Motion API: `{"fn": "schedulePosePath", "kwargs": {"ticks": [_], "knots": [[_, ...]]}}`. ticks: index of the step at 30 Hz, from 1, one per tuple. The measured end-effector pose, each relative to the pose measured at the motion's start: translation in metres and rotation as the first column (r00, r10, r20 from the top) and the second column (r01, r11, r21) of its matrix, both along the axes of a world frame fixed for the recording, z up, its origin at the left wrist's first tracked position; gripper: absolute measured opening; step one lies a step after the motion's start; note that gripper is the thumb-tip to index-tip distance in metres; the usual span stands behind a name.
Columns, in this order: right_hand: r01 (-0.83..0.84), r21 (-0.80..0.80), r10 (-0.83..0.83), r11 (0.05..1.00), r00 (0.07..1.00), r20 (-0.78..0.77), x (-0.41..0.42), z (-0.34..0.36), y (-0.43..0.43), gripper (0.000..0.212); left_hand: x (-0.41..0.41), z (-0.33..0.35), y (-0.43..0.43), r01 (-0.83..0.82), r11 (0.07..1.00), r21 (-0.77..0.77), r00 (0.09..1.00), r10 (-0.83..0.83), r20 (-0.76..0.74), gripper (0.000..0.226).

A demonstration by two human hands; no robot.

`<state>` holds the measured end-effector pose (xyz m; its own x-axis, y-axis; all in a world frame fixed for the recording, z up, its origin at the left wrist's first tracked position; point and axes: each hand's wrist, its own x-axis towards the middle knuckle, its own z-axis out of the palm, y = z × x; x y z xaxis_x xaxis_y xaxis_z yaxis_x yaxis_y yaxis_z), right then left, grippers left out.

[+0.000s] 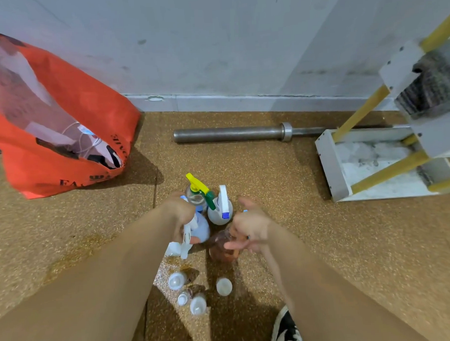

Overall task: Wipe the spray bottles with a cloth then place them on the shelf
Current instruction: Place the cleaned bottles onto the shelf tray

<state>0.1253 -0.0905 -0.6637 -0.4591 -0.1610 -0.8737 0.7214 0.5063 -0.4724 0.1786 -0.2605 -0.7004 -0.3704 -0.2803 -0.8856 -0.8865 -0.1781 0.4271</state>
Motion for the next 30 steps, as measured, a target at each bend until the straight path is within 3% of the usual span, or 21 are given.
{"fn": "schedulePosePath", "kwargs": {"ticks": [6, 9, 11, 13, 16, 18, 24, 27, 30], "knots": [[-0.252, 0.12, 0.261, 0.96, 0.963, -0.072, -0.007, -0.009, 0.0, 0.091, 0.002, 0.005, -0.009, -0.096, 0.995, 0.023, 0.995, 0.096, -0.017, 0.067], [-0.353, 0.229, 0.379, 0.907, 0.922, -0.078, -0.011, -0.014, 0.004, 0.094, 0.004, 0.006, -0.018, -0.095, 0.991, -0.094, 0.995, 0.091, -0.041, 0.086], [-0.324, 0.177, 0.329, 0.929, 0.944, 0.003, -0.013, -0.02, 0.006, 0.09, 0.008, 0.006, -0.02, -0.103, 0.986, -0.13, 0.995, 0.1, -0.031, 0.087], [-0.234, 0.109, 0.228, 0.966, 0.971, 0.068, -0.011, -0.019, 0.006, 0.079, 0.015, 0.01, -0.015, -0.181, 0.982, -0.058, 0.983, 0.179, -0.028, 0.091], [-0.155, 0.103, 0.149, 0.983, 0.987, 0.065, -0.006, -0.019, 0.003, 0.071, 0.018, 0.012, -0.004, -0.251, 0.968, 0.022, 0.967, 0.251, -0.047, 0.092], [-0.044, 0.053, 0.041, 0.998, 0.998, 0.056, -0.004, -0.021, 0.001, 0.068, 0.016, 0.012, -0.002, -0.247, 0.969, -0.009, 0.968, 0.247, -0.042, 0.087], [0.114, 0.086, -0.118, 0.99, 0.992, 0.046, -0.011, -0.021, 0.008, 0.064, 0.012, 0.01, -0.033, -0.108, 0.978, -0.178, 0.993, 0.097, -0.07, 0.074], [0.086, 0.029, -0.088, 0.996, 0.993, 0.082, -0.02, -0.007, 0.004, 0.065, 0.004, 0.02, -0.045, 0.017, 0.962, -0.271, 0.998, -0.032, -0.05, 0.064], [0.103, -0.052, -0.094, 0.993, 0.984, 0.152, -0.03, 0.008, 0.0, 0.046, -0.006, 0.027, -0.046, 0.223, 0.92, -0.321, 0.972, -0.235, 0.002, 0.062]]}}
